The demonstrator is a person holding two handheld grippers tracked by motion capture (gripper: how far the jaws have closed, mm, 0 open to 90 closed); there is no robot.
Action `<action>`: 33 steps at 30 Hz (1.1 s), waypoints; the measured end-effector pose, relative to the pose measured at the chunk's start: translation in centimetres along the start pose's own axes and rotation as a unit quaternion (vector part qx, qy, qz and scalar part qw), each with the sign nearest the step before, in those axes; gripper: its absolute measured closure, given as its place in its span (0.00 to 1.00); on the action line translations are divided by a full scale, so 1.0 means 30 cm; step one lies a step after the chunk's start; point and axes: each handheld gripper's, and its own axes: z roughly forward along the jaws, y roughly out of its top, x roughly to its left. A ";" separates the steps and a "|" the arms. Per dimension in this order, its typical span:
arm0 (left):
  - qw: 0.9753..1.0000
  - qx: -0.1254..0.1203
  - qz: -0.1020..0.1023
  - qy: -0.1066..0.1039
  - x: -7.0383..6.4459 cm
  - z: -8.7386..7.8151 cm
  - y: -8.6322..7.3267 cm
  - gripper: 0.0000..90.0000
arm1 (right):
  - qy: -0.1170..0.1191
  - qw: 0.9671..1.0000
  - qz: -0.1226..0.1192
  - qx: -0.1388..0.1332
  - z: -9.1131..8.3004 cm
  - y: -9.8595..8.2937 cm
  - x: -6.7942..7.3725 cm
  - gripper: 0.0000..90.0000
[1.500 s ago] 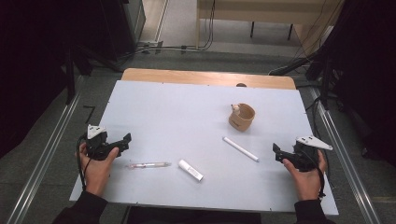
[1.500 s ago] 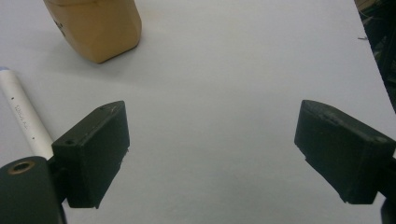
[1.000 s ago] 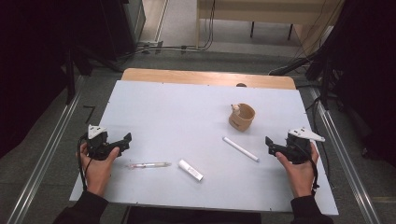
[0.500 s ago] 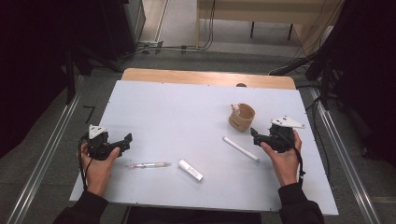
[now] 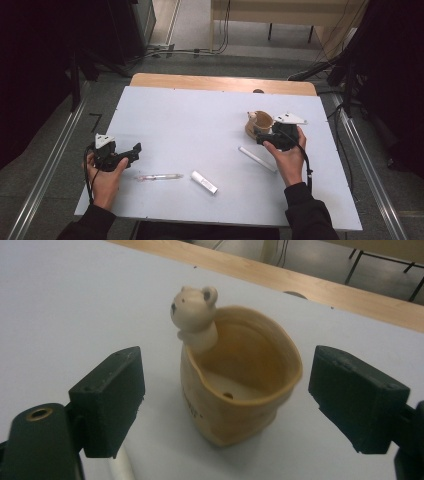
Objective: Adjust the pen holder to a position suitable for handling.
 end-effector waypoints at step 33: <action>1.000 0.002 -0.002 -0.005 0.003 0.000 -0.001 0.07 | 0.004 1.000 -0.001 0.022 0.164 0.025 0.050 0.71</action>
